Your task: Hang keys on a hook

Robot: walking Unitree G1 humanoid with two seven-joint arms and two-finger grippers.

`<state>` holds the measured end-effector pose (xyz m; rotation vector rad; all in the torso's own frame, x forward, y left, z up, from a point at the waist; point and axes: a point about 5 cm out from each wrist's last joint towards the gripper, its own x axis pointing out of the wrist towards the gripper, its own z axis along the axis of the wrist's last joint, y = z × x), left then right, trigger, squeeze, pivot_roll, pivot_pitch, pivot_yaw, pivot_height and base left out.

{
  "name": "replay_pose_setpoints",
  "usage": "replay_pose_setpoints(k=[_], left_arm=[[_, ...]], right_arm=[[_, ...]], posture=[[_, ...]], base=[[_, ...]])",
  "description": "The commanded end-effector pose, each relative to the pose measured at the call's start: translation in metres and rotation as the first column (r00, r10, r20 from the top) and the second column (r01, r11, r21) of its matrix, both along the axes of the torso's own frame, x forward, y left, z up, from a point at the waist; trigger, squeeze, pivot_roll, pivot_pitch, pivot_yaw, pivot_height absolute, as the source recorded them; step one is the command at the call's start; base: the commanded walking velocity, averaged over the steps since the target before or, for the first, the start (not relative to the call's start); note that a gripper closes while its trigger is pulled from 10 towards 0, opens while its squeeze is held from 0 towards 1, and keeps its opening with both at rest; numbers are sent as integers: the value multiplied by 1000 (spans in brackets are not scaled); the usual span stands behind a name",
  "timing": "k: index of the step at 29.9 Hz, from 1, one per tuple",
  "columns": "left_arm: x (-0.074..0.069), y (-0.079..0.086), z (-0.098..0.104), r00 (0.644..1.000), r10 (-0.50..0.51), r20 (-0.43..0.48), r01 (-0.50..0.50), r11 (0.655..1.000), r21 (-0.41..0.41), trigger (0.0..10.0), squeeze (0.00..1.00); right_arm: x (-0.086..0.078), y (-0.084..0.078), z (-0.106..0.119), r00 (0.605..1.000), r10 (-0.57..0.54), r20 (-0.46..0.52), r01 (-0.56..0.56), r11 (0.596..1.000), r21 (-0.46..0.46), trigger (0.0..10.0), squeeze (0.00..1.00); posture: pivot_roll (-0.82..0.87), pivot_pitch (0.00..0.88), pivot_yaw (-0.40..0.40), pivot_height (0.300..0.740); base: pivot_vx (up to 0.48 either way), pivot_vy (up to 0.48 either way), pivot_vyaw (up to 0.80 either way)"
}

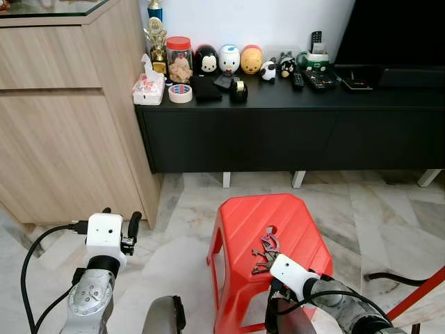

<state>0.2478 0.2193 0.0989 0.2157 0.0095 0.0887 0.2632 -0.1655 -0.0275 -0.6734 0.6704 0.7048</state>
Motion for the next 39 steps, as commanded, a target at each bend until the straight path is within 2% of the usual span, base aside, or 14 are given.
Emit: replay_pose_setpoints(k=[1,2,3,18,24,29,33,39], left_arm=[[-2,-2,-6,1000,-3,-25,3,1000,4,10000,0],[-2,-2,-6,1000,-5,-26,5,1000,4,10000,0],[-2,-3,-7,1000,-6,-27,6,1000,3,10000,0],[-7,0,-11,999,11,-39,-10,1000,9,10000,0],[-8,1,-11,999,19,-35,-19,1000,11,10000,0],[-7,0,-11,999,24,-31,-24,1000,10,10000,0],[-6,-1,-12,999,28,-29,-27,1000,6,10000,0],[-4,-2,-14,999,33,-27,-33,999,2,10000,0]], right_arm=[[0,-2,-1,1000,0,-4,0,1000,-21,2392,0],[0,-3,-1,1000,0,-4,0,1000,-22,2392,0],[0,-3,-1,1000,-3,-4,3,1000,-23,0,0],[-3,-2,-4,1000,1,-17,-1,1000,-30,0,0],[4,-4,3,999,-23,28,23,1000,-10,0,0],[11,-11,12,991,-106,79,101,993,65,0,0],[20,-19,23,970,-202,135,182,972,151,0,0],[33,-27,45,910,-337,243,265,921,286,0,0]], posture=[[108,0,-56,574],[108,0,-56,574],[106,0,-56,574],[119,0,-67,574],[118,0,-73,574],[109,0,-78,574],[97,0,-80,574],[87,0,-87,574]], base=[[0,0,0],[0,0,0],[0,0,0],[0,0,0],[0,0,0],[0,0,0],[0,0,0],[0,0,0]])
